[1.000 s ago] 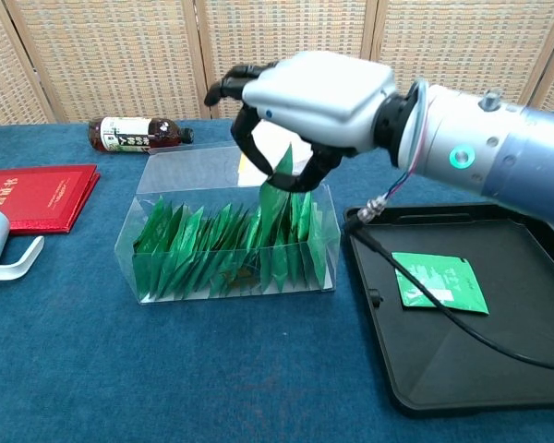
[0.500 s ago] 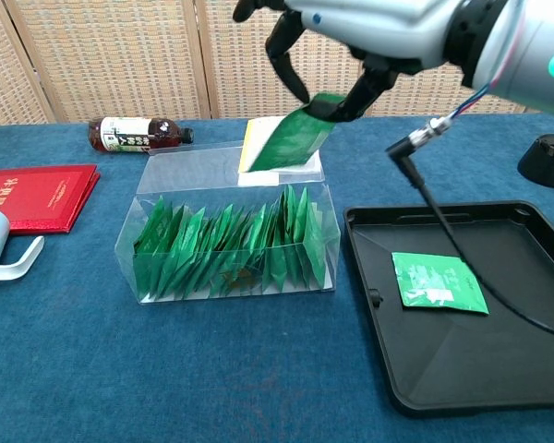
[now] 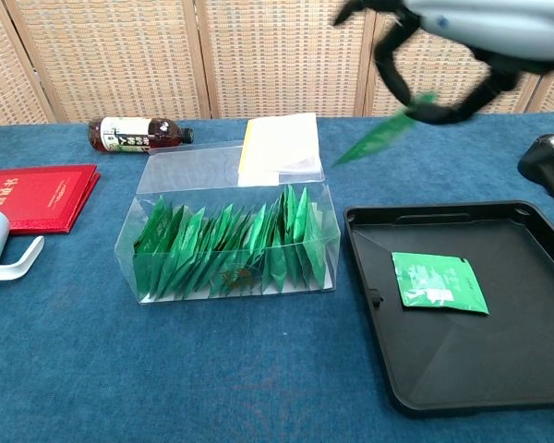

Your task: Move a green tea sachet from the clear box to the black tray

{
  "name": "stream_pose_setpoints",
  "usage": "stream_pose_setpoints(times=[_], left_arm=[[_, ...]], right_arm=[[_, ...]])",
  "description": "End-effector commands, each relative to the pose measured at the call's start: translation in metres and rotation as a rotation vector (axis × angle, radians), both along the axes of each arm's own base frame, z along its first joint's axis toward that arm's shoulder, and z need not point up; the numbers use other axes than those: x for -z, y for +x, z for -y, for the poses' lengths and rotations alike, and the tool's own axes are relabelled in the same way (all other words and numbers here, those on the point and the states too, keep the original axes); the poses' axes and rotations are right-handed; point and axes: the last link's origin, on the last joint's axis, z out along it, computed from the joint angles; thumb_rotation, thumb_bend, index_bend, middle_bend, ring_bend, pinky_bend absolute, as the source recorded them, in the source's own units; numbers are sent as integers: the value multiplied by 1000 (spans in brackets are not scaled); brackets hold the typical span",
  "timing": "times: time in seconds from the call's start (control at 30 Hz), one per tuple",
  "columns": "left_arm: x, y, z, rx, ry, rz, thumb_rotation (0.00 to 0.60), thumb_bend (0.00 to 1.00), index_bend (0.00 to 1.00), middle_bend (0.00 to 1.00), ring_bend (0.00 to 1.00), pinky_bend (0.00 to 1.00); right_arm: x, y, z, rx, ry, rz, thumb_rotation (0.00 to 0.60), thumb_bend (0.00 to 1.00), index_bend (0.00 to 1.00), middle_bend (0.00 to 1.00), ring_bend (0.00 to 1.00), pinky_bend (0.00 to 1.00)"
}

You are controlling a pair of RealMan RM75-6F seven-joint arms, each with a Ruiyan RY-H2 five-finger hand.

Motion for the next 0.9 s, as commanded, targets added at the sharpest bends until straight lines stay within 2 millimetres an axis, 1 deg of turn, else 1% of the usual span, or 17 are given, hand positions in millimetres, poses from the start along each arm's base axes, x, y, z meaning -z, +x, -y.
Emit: stream_pose_setpoints(times=[0.03,0.17,0.27,0.33,0.43,0.47,0.5,0.53,0.57,0.6,0.63,0.67,0.7,0.77,0.83,0.9], left_arm=[[0,0,1,1,0,1,600,21,0,0,0,0],[1,1,2,3,-2,-2,600,21,0,0,0,0],[2,1,2,5,-5,-6,600,21,0,0,0,0],[3,1,2,5,-7,-9,600,21,0,0,0,0],[4,1,2,4,-9,-12,600,21,0,0,0,0],[4,2,2,4,-8,-14,600,21,0,0,0,0],[4,2,2,4,-8,-14,600,21,0,0,0,0],[4,2,2,3,-8,-15,600,21,0,0,0,0],[4,2,2,2,-7,-16,600,21,0,0,0,0],[4,1,2,2,-7,-17,600,21,0,0,0,0],[5,1,2,1,-7,-17,600,21,0,0,0,0],[5,1,2,1,-8,-17,600,21,0,0,0,0],[5,1,2,0,-8,-17,600,21,0,0,0,0],[5,1,1,-1,-9,-17,600,21,0,0,0,0],[5,1,1,-1,-8,-17,600,22,0,0,0,0],[4,1,1,1,-4,-15,600,22,0,0,0,0]], right_arm=[[-8,-46,-17,32,0,-36,600,695,692,188,0,208],[-7,-82,-27,83,3,-55,600,696,691,188,0,209],[-6,-105,-33,131,9,-45,600,696,691,188,0,210],[-6,-118,-35,155,11,-39,600,696,691,188,0,211],[-5,-126,-37,168,15,-27,600,696,686,184,0,212],[-5,-128,-39,162,20,-26,600,696,619,168,0,215],[-6,-130,-40,162,20,-32,600,686,488,135,0,217],[-7,-131,-41,164,15,-35,600,607,312,85,0,217],[-7,-130,-42,166,6,-35,600,519,196,53,0,211],[-9,-129,-43,166,-6,-32,600,354,78,18,0,196],[-10,-129,-44,168,-15,-28,600,241,33,5,0,182],[-11,-127,-45,170,-24,-19,600,127,2,0,0,161],[-13,-125,-46,171,-33,-6,600,68,0,0,0,146],[-19,-123,-49,173,-58,20,600,29,0,0,0,134],[-27,-123,-53,187,-76,57,600,10,0,0,0,114],[-32,-125,-57,211,-81,74,600,0,0,0,0,49]])
